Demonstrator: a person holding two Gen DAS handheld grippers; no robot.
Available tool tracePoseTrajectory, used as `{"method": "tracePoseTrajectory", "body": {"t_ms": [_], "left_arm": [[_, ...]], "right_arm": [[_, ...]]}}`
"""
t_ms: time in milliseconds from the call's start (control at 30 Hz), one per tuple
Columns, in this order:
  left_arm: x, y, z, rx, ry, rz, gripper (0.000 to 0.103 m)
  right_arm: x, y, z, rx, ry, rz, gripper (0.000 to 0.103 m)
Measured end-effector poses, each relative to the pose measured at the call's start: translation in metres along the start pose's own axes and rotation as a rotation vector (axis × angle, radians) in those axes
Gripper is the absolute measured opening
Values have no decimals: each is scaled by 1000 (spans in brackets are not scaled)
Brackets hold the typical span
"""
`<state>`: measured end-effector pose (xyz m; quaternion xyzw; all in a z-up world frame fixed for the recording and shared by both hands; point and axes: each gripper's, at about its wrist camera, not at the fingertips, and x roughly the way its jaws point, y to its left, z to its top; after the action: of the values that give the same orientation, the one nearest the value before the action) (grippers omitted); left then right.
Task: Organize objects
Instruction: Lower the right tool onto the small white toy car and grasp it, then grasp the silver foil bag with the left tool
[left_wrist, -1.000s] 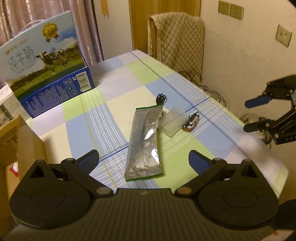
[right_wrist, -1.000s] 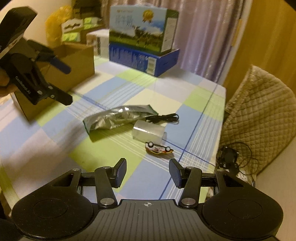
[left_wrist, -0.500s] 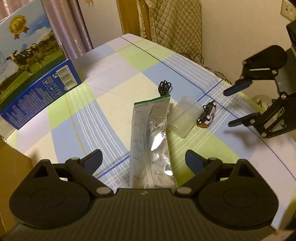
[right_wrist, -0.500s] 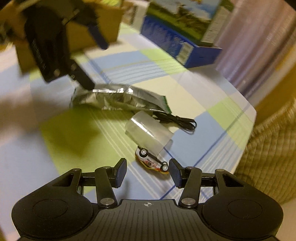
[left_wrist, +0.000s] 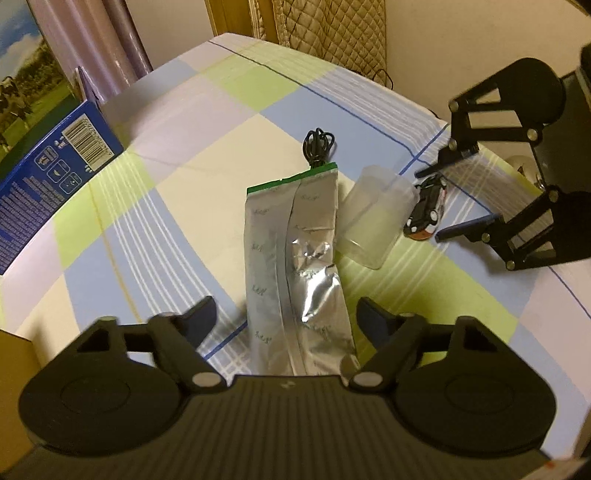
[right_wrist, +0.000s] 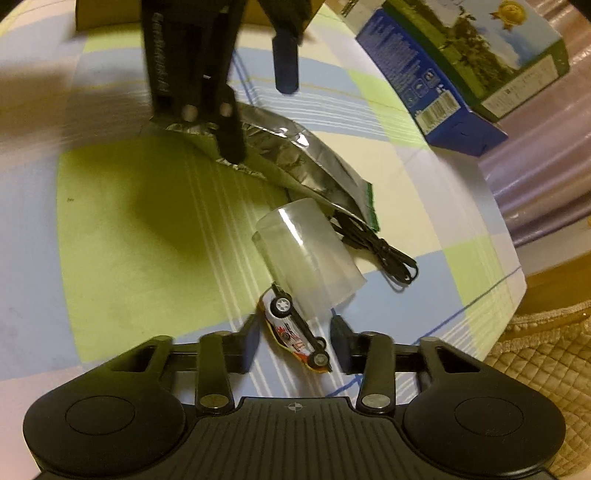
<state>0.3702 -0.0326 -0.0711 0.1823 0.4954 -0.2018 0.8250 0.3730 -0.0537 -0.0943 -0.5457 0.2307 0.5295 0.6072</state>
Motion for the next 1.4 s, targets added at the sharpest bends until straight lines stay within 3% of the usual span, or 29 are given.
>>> {"method": "tracePoseTrajectory", "body": {"t_ms": [100,167,267,367,533,633,833,1000,1100,1200,1400], "left_arm": [[7,1,2,-4,14,-3,68],[11,0,2,3,30,-7,55],[13,-3,0,5,40,-8,46],[11,-6,-4,16,38,21,37],[-2,-12,-22,2,61,12,34],[-15,-21,-44,-12,86,9,34],[-48,-44,-90,-39,136,-25,34],[-64,-53,-112,-60,136,-32,40],[-68,-55,-113,-72,122,-33,49],[-70,-56,-110,-69,99,-40,65],[-65,-51,-102,-77,84,-44,66]], "right_arm": [[2,0,3,-1,3,-1,25],[2,2,4,-4,13,-8,22],[-1,3,5,13,23,-8,20],[-7,0,6,109,35,8,19],[-23,-2,6,316,77,80,19],[-36,-3,4,483,76,150,19],[-54,17,9,675,133,297,19],[-60,27,11,725,146,272,19],[-58,29,9,718,124,256,19],[-55,31,7,716,93,242,19],[-44,39,5,665,79,221,19]]}}
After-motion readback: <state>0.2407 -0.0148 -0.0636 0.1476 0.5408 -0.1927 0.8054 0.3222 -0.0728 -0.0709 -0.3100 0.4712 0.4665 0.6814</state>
